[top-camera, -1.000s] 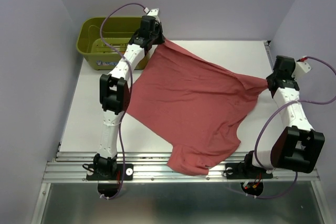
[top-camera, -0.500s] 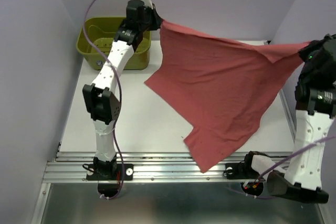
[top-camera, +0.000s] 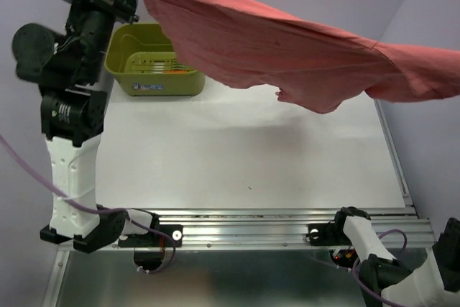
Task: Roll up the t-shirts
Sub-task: Flatten out the T-shirt at the center of the board.
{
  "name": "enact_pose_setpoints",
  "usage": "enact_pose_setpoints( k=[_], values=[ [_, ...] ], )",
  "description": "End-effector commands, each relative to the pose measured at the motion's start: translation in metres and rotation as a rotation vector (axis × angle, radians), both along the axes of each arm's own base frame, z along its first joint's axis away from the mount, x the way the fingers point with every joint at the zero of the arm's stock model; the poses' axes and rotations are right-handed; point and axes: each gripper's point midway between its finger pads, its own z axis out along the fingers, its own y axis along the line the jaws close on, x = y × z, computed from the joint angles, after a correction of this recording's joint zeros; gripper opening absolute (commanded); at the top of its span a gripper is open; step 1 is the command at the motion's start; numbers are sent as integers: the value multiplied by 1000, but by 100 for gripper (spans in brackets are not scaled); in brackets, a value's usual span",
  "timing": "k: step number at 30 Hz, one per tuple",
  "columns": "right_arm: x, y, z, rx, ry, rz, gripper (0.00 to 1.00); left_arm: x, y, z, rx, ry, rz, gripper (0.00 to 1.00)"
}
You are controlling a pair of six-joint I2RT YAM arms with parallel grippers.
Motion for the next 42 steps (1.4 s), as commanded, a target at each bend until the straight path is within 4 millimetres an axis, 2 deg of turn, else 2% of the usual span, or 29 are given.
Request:
enact_pose_setpoints(
  k=[1, 3, 6, 8, 11, 13, 15, 17, 18, 19, 20, 21, 22, 23, 26, 27, 28, 29, 30, 32, 33, 34, 35, 36, 37, 38, 40, 42],
  values=[
    [-38, 8, 15, -40, -70, -26, 1, -21, 27, 18, -40, -61, 100, 0],
    [-58, 14, 24, -51, -119, -17, 1, -43, 36, 30, -54, -104, 118, 0],
    [-75, 19, 30, -54, -163, -10, 1, -61, 43, 38, -60, -135, 134, 0],
    [-82, 16, 29, -33, -180, -27, 1, -65, 43, 41, -48, -149, 130, 0],
    [-78, 6, 22, 8, -163, -63, 1, -57, 39, 37, -32, -137, 125, 0],
    [-63, -2, 8, 36, -111, -87, 1, -42, 32, 27, -20, -110, 110, 0],
    [-49, -14, -8, 68, -46, -130, 1, -16, 20, 9, 6, -60, 83, 0],
    [-25, -24, -30, 90, 51, -161, 1, 2, 8, -6, 34, -20, 48, 0],
    [-24, -30, -41, 108, 76, -188, 1, 23, -1, -22, 54, 27, 36, 0],
    [-17, -34, -52, 117, 111, -206, 1, 34, -6, -31, 67, 50, 25, 0],
    [1, -45, -75, 145, 184, -244, 1, 45, -12, -41, 72, 78, 5, 0],
    [8, -50, -88, 159, 226, -263, 1, 67, -21, -61, 89, 127, -12, 0],
    [13, -54, -99, 164, 265, -283, 1, 80, -29, -74, 102, 159, -29, 0],
    [31, -62, -124, 178, 345, -305, 1, 104, -40, -100, 118, 220, -52, 0],
    [55, -70, -163, 187, 456, -328, 1, 139, -66, -141, 154, 305, -96, 0],
    [74, -76, -190, 194, 529, -341, 1, 163, -76, -170, 181, 359, -96, 0],
    [82, -81, -205, 195, 572, -359, 1, 173, -83, -184, 190, 385, -97, 0],
    [92, -84, -219, 201, 611, -371, 1, 192, -96, -210, 211, 429, -114, 0],
    [107, -89, -244, 204, 673, -386, 1, 201, -102, -222, 228, 446, -116, 0],
    [120, -96, -269, 217, 740, -415, 1, 218, -116, -248, 257, 481, -125, 0],
    [133, -101, -283, 222, 785, -431, 1, 236, -129, -274, 278, 521, -138, 0],
    [143, -104, -302, 226, 836, -437, 1, 245, -137, -289, 292, 540, -147, 0],
    [151, -106, -312, 241, 858, -438, 1, 253, -144, -303, 306, 558, -154, 0],
    [158, -108, -321, 248, 880, -444, 1, 272, -155, -330, 317, 590, -165, 0],
    [173, -111, -339, 266, 930, -445, 1, 279, -163, -344, 322, 611, -180, 0],
    [182, -113, -345, 274, 941, -444, 1, 296, -173, -367, 327, 628, -195, 0],
    [202, -117, -364, 284, 983, -446, 1, 311, -183, -389, 319, 648, -207, 0],
    [217, -120, -370, 296, 973, -444, 1, 329, -191, -410, 304, 644, -209, 0]
  ],
)
